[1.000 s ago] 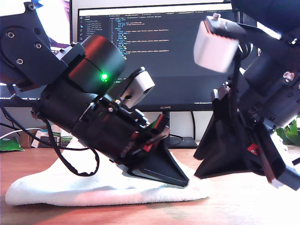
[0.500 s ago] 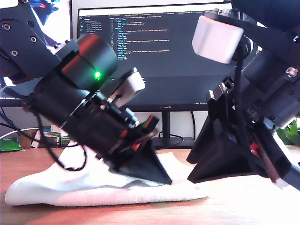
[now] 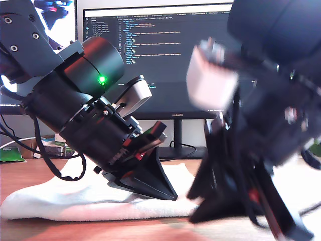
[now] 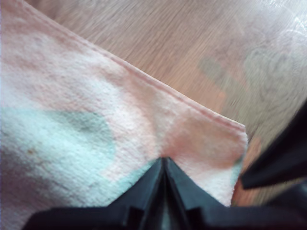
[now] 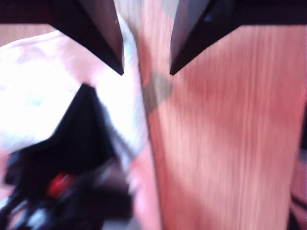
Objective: Fold the tea towel to a neat square and place it to the right
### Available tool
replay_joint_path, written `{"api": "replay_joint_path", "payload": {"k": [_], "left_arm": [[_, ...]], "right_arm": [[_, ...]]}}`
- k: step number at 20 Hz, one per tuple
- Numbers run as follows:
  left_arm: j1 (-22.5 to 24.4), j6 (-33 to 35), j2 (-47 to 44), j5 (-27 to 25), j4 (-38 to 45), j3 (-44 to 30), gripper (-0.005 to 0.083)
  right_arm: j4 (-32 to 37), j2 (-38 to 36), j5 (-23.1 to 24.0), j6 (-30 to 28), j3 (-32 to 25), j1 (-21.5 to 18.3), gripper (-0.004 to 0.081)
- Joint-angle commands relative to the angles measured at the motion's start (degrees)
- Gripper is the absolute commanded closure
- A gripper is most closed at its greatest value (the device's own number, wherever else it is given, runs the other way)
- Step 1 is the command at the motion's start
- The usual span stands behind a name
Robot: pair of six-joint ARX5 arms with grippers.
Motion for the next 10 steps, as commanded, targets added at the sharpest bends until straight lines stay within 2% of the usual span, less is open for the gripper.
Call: {"api": "replay_joint_path", "payload": {"k": [1,4,8,10], "left_arm": [[0.1,-0.7,0.3,1.4,-1.6,-1.2,0.0797],[0.1,-1.6,0.3,4.6,-2.5,-1.2,0.0797],[0.1,-2.5,0.3,6.6,-2.6,-1.2,0.0797],[0.3,-2.5,0.3,6.6,-2.6,-1.2,0.0797]], "right_arm": [[0.4,1.4,0.7,-1.7,0.3,0.3,0.0506],[1.9,3.1,2.5,-2.6,0.3,0.3,0.0506],[2.1,4.9,2.5,-4.3,0.3,0.3,0.0509],[1.9,5.1,2.5,-4.3,0.3,0.3,0.0566]]}}
